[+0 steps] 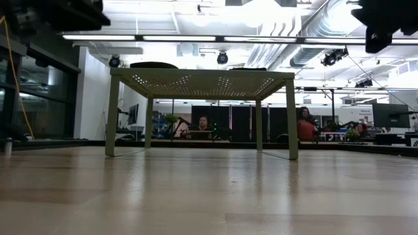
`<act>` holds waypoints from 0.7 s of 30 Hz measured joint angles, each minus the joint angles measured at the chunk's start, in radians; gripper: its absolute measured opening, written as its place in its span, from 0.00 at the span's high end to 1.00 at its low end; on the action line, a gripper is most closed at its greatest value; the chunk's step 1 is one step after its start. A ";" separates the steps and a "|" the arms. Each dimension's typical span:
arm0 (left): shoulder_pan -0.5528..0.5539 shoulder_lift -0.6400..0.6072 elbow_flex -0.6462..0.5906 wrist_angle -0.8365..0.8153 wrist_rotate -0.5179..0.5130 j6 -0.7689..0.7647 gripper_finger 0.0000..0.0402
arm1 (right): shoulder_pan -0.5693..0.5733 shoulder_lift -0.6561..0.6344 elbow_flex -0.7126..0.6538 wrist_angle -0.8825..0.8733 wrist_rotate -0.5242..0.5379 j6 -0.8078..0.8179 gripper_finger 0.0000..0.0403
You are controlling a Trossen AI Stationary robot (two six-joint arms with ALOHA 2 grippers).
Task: Pick & Place Mini shaped plates
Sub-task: Return to Home Position
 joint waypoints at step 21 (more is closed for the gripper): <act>0.000 -0.416 -0.341 0.158 -0.020 -0.124 0.75 | -0.415 0.010 -0.140 0.057 -0.449 0.163 0.77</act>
